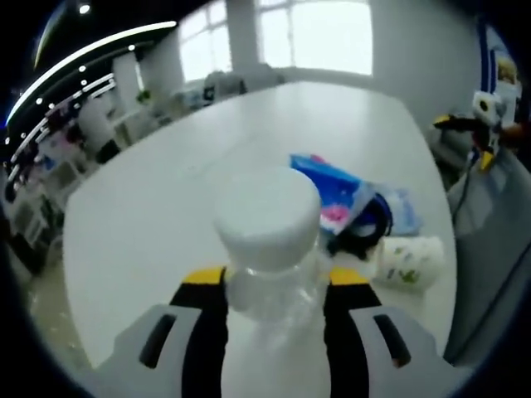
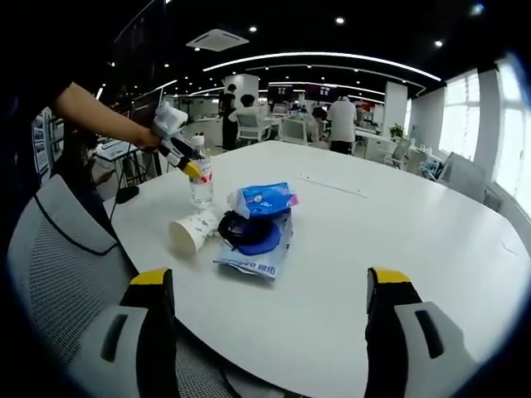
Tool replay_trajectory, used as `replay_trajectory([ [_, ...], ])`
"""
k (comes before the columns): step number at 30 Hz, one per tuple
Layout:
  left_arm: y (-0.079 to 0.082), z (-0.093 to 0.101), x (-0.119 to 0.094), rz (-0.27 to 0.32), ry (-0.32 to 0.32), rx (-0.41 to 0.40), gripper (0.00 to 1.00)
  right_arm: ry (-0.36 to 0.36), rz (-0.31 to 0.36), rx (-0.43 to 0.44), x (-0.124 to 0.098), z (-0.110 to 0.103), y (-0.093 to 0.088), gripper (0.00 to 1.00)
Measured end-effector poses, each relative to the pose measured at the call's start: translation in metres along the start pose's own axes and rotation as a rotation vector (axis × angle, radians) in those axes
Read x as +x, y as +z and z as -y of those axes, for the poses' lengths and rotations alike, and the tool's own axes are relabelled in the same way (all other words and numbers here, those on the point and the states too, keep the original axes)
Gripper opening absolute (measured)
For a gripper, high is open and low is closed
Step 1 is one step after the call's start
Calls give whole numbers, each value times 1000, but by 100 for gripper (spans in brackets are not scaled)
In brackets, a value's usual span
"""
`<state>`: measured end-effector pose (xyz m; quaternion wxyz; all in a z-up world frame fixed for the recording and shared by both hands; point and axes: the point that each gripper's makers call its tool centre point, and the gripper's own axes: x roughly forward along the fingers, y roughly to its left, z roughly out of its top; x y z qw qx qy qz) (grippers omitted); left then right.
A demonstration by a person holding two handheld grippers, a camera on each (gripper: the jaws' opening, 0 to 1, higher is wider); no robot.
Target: Arrange the tabletop items into an orderly group along one side of the table until the central work area is clear of visible clutter.
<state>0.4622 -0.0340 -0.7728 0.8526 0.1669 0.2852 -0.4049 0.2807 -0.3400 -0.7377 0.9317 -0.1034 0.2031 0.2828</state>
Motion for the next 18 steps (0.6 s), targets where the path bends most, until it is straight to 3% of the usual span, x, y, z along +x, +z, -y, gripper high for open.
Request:
replay_trajectory([
  [7,2,-15,-3,1,47,-27,41,2,11,11,0,0,2,99],
  [18,-2,-41,-7,8,177,-139,41,-3,10,18,0,1,1,100],
])
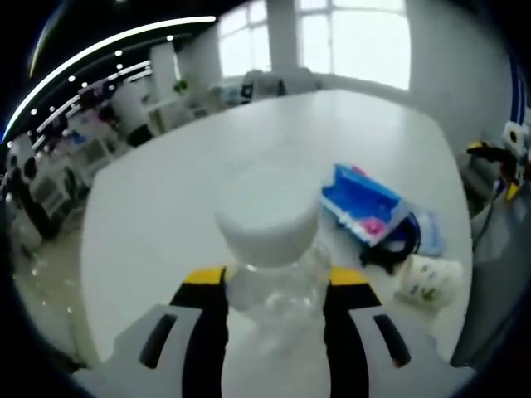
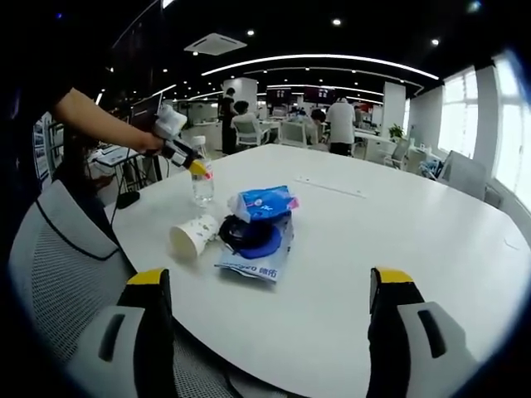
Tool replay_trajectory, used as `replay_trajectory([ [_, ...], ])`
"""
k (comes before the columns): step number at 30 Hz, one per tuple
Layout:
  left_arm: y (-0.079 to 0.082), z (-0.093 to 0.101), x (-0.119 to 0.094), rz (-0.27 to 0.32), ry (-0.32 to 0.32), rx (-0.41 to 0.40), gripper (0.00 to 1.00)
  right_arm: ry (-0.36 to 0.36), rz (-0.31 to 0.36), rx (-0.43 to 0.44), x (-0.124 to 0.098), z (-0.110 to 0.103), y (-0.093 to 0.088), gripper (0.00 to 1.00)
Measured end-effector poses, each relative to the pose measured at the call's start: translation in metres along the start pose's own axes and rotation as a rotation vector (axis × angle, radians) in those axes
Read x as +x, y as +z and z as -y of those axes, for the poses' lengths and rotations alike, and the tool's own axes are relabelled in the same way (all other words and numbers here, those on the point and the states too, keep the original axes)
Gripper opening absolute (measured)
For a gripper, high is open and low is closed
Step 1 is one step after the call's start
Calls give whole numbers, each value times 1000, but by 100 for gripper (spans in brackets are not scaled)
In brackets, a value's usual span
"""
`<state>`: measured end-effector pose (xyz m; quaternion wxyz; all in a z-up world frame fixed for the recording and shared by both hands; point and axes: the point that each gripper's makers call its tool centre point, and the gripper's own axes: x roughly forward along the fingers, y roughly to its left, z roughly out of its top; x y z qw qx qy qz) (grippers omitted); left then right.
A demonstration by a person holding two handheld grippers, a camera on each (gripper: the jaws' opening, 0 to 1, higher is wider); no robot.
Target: Arrange the tabletop items into an orderly group along one side of the table until the central work area is clear of visible clutter.
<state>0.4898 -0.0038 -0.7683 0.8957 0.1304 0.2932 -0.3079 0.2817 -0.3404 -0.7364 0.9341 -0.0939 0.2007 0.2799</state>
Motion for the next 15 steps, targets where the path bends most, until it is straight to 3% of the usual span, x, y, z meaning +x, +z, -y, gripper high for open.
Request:
replay_trajectory([
  [7,3,-26,4,7,133,-75,41,-4,-3,4,0,1,-1,99],
  [15,2,-36,11,-9,233,-100,41,-2,-10,7,0,0,-3,98],
])
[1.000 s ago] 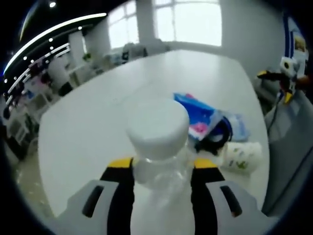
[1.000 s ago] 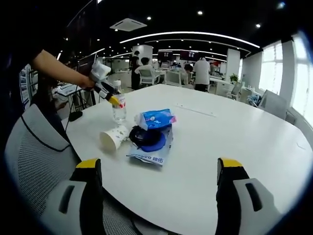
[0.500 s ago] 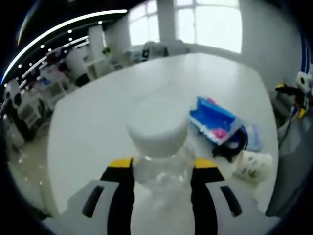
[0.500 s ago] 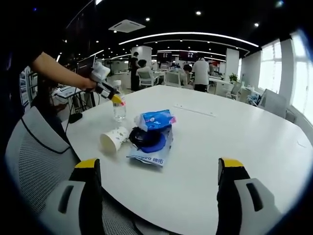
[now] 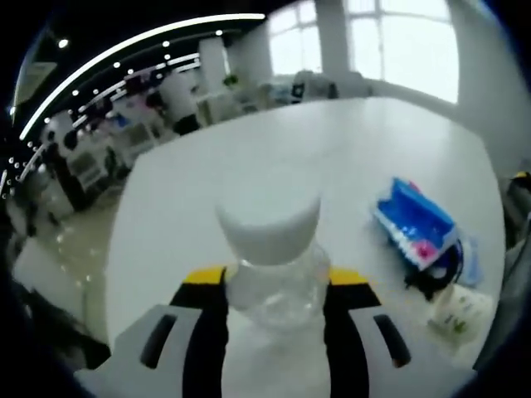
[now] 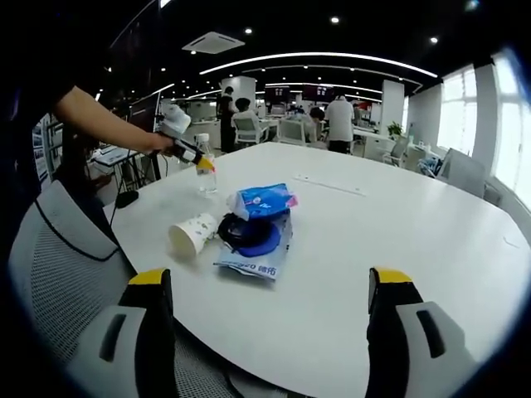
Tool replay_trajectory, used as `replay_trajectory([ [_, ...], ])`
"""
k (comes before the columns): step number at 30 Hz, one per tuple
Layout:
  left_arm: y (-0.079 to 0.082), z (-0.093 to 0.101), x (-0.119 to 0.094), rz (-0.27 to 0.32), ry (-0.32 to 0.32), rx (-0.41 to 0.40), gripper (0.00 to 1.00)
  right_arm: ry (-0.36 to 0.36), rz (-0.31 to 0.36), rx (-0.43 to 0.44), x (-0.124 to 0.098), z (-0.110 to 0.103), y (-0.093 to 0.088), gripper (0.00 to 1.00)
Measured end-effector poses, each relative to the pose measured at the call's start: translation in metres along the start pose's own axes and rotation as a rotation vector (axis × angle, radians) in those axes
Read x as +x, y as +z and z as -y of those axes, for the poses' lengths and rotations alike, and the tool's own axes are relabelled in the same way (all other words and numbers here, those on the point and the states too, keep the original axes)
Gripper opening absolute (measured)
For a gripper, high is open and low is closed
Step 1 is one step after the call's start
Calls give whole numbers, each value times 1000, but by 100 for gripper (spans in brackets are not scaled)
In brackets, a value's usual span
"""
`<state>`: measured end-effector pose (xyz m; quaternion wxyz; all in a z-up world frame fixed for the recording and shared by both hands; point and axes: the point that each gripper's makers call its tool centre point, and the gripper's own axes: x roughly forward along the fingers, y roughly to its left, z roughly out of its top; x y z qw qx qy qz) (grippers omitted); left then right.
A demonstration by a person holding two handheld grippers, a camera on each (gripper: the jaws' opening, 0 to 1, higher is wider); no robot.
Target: Arrange the tabletop items into an orderly group along one side of the table until the central work area is clear of visible clutter.
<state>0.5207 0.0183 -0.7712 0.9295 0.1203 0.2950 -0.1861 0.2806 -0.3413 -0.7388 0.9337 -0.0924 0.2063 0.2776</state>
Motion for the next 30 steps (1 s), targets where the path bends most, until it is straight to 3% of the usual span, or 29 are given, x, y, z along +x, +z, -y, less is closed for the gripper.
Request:
replay_trajectory([
  [10,-8,-9,2,-8,92,-74,42,-1,-7,-2,0,-1,-1,97],
  [18,-7,-9,2,32,126,-99,43,2,-11,-2,0,-1,-1,96],
  [24,-3,-7,0,60,103,-5,47,3,-14,-2,0,-1,-2,96],
  [27,-2,-3,0,76,49,3,56,4,-14,-2,0,-1,-2,96],
  [30,0,-3,-1,94,32,70,56,2,-13,-1,0,0,-1,95],
])
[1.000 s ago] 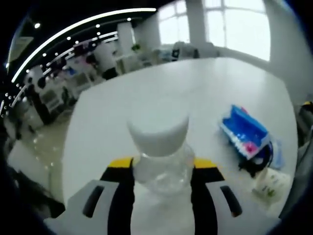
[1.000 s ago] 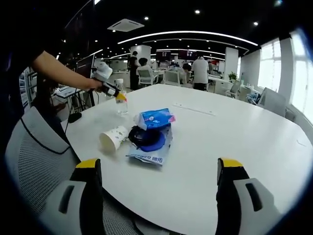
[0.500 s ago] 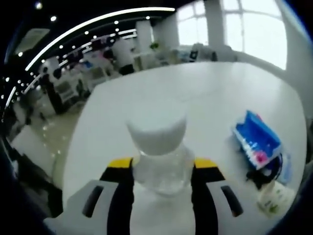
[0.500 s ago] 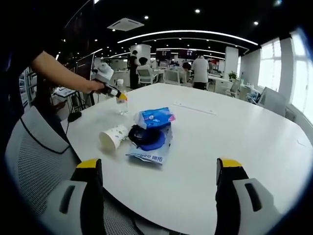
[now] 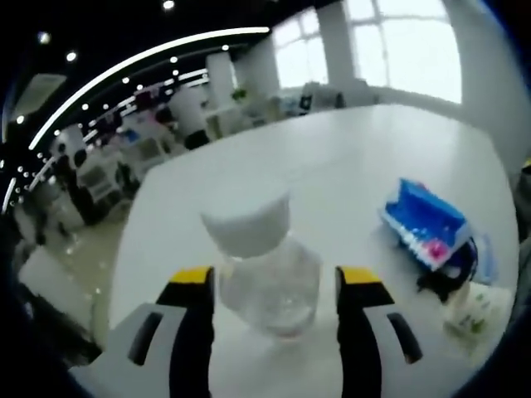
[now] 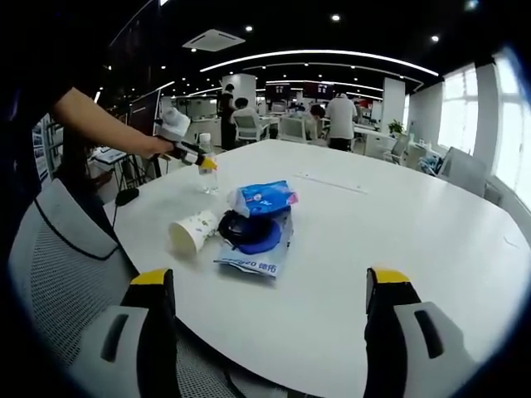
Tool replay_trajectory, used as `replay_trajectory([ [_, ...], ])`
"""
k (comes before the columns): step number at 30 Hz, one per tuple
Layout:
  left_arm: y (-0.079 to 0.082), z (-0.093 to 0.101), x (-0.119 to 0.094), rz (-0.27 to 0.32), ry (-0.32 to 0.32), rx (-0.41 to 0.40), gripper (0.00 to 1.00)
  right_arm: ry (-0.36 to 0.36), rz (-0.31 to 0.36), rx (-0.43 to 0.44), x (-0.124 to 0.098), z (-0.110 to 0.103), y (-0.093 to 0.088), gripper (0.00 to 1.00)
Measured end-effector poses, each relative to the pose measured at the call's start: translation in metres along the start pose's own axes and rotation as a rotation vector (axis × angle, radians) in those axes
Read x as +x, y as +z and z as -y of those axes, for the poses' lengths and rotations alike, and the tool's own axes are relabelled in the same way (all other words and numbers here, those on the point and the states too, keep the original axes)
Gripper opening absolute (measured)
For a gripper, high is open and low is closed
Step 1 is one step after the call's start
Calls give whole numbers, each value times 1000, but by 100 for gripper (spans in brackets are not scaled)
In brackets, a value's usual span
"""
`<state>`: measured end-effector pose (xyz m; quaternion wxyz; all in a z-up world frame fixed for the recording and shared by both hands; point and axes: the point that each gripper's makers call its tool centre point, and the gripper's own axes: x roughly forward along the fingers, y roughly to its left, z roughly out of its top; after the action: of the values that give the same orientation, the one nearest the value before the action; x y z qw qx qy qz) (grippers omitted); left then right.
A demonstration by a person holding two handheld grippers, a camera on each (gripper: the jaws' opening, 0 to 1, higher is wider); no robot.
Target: Arrange the tabletop items into an orderly group along one side of the table until the central work area is clear of visible clutter.
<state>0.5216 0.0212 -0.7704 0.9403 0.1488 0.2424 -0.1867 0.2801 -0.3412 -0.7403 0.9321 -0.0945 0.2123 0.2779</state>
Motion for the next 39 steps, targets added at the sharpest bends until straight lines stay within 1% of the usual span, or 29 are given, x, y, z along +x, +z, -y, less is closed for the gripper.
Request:
replay_trajectory([
  [3,0,2,1,10,-45,9,56,-3,0,2,0,1,0,95],
  [4,1,2,1,18,-55,20,55,-3,0,2,0,1,0,95],
  [7,-1,4,2,13,-101,59,55,-2,-6,-2,0,1,-1,95],
  [10,-2,1,4,3,-115,67,54,-3,-9,-4,0,1,-2,95],
  [11,-4,0,5,-8,-121,66,53,-4,-12,-3,0,1,-2,95],
  [14,-6,-3,6,-15,-127,61,49,-4,-14,-3,0,1,-3,95],
  [15,-5,-2,6,-11,-135,53,49,-4,-15,-3,0,1,-3,94],
  [19,-6,7,7,-14,-180,75,43,-4,-21,-6,1,1,-4,94],
  [25,-7,5,7,-17,-168,42,42,-8,-20,-13,0,2,-3,93],
  [29,-6,3,8,-30,-140,17,41,-5,-21,-15,0,1,-3,93],
  [33,-5,-4,7,-26,-78,-5,40,-6,-19,-13,0,2,-3,93],
  [36,-4,-11,5,-15,-36,-47,40,-5,-18,-12,0,1,-3,93],
  [39,-5,-16,2,-16,7,-59,40,0,-18,-14,0,0,-2,93],
])
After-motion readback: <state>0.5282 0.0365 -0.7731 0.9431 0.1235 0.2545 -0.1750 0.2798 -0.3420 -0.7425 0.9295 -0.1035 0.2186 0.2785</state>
